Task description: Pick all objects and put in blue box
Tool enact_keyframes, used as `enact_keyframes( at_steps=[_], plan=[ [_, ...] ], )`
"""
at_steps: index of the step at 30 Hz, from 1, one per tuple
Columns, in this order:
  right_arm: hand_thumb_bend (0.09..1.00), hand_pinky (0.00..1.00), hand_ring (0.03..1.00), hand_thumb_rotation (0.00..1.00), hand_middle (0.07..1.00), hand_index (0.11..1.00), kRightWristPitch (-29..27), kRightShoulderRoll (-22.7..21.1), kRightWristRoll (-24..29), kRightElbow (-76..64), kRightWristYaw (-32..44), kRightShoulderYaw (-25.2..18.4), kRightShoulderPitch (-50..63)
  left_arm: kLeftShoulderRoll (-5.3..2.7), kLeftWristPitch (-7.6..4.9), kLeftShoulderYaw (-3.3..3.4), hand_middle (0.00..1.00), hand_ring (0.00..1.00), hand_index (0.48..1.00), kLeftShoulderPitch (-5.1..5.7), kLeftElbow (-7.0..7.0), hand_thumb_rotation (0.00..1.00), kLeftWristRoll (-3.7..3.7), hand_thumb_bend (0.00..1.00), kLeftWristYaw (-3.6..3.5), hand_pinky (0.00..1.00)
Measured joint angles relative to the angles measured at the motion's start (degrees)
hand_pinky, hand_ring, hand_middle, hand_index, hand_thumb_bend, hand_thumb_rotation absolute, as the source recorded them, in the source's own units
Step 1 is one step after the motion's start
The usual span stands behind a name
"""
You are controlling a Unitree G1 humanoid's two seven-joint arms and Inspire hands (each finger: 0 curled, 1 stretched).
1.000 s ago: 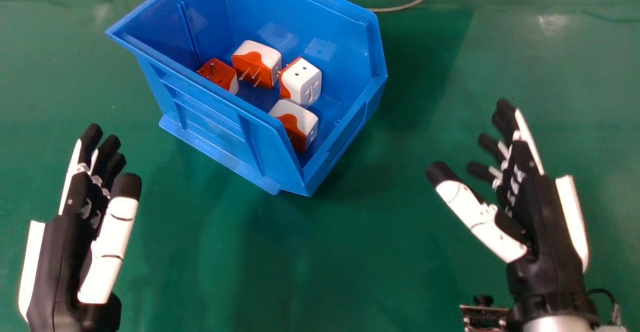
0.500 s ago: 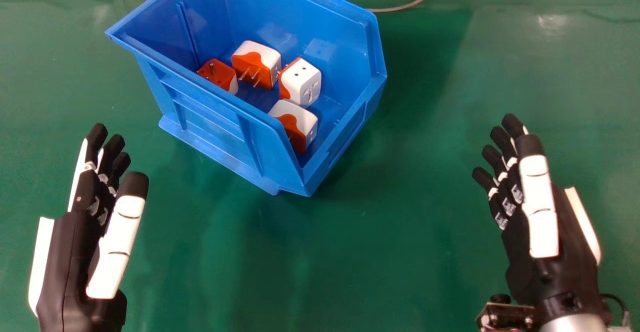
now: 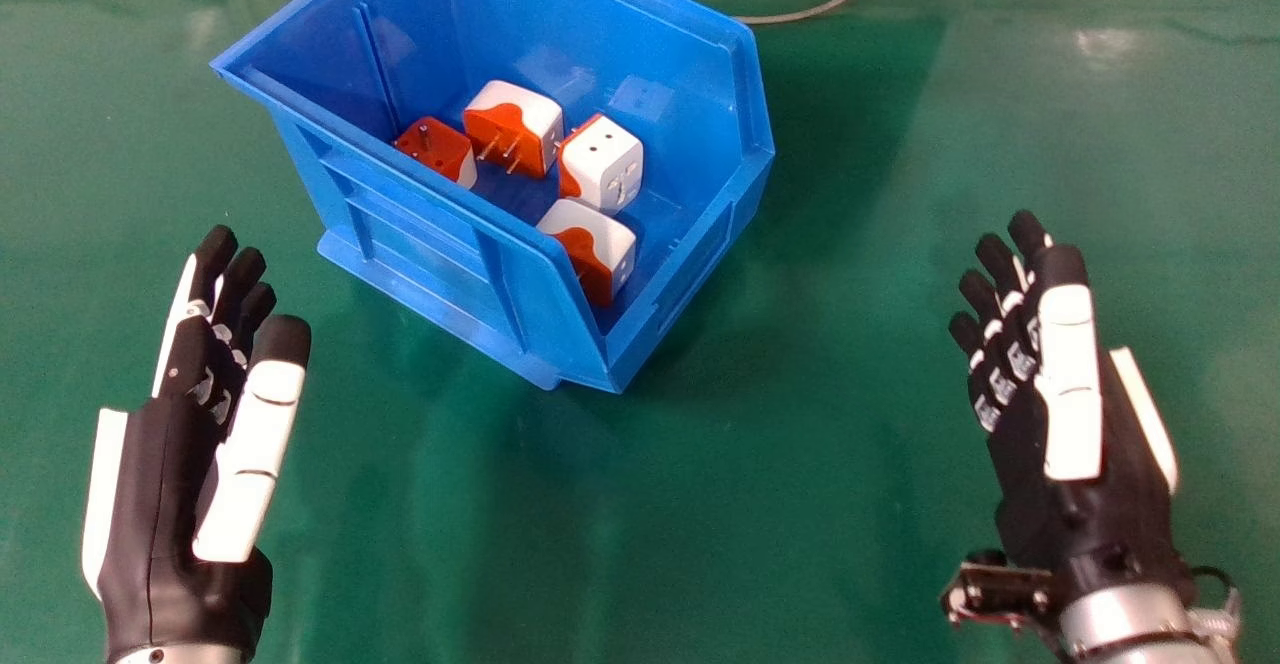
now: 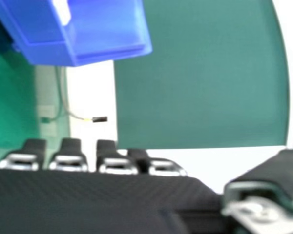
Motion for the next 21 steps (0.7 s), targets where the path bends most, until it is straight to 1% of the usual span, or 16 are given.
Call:
enact_keyframes(
  at_steps=[2, 4, 6, 7, 8, 9, 12, 16, 18, 21],
  plan=[
    [0.383, 1.00, 1.000, 1.00, 1.000, 1.000, -0.46, 0.01, 0.03, 1.63, 0.13, -0.34, -1.27, -0.14, 0.82, -0.24, 0.94, 0.94, 0.925, -0.61, 0.03, 0.66, 0.08, 0.70, 0.49, 0.91],
    [0.373, 1.00, 1.000, 1.00, 1.000, 1.000, -1.63, 0.30, 0.03, 3.23, 0.26, -0.46, -2.03, -0.43, 1.15, -0.69, 0.94, 0.94, 0.920, -1.15, 0.06, 0.65, 0.13, 0.70, 1.17, 0.91],
    [0.325, 1.00, 1.000, 1.00, 1.000, 1.000, -2.45, 0.84, 0.02, 4.84, 0.42, -0.44, -2.63, -0.86, 1.36, -1.20, 0.92, 0.92, 0.905, -1.67, 0.34, 0.62, 0.30, 0.74, 1.76, 0.88],
    [0.290, 1.00, 1.000, 1.00, 1.000, 1.000, -2.61, 0.98, 0.00, 5.50, 0.51, -0.39, -2.89, -1.09, 1.44, -1.42, 0.92, 0.91, 0.895, -1.91, 0.50, 0.61, 0.57, 0.75, 1.96, 0.87],
    [0.278, 1.00, 1.000, 1.00, 1.000, 1.000, -2.74, 1.10, -0.27, 5.89, 0.51, -0.31, -3.07, -1.15, 1.54, -1.69, 0.91, 0.91, 0.891, -2.10, 0.63, 0.60, 0.64, 0.75, 2.24, 0.86],
    [0.264, 1.00, 1.000, 1.00, 1.000, 1.000, -3.02, 1.18, -0.75, 6.10, 0.51, -0.18, -3.22, -1.20, 1.60, -1.79, 0.91, 0.90, 0.887, -2.14, 0.64, 0.60, 0.66, 0.74, 2.42, 0.85],
    [0.234, 1.00, 1.000, 1.00, 1.000, 1.000, -4.50, 1.20, -2.10, 7.16, 0.44, -0.10, -3.88, -1.34, 1.88, -1.96, 0.90, 0.89, 0.878, -2.14, 0.65, 0.58, 0.77, 0.73, 2.92, 0.83],
    [0.230, 1.00, 1.000, 1.00, 1.000, 1.000, -5.39, 1.17, -3.58, 8.68, 0.14, -0.15, -5.12, -1.38, 2.00, -1.94, 0.89, 0.88, 0.867, -2.18, 0.71, 0.57, 1.13, 0.73, 3.90, 0.81],
    [0.229, 1.00, 1.000, 1.00, 1.000, 1.000, -5.77, 1.17, -4.25, 9.41, -0.08, -0.24, -5.79, -1.38, 1.98, -1.94, 0.89, 0.88, 0.862, -2.51, 1.07, 0.56, 1.17, 0.74, 4.01, 0.80],
    [0.220, 1.00, 1.000, 1.00, 1.000, 1.000, -6.41, 1.19, -4.38, 9.78, -0.21, -0.27, -6.05, -1.37, 1.96, -1.85, 0.88, 0.88, 0.860, -3.30, 1.85, 0.56, 1.14, 0.76, 4.01, 0.80]
  ],
)
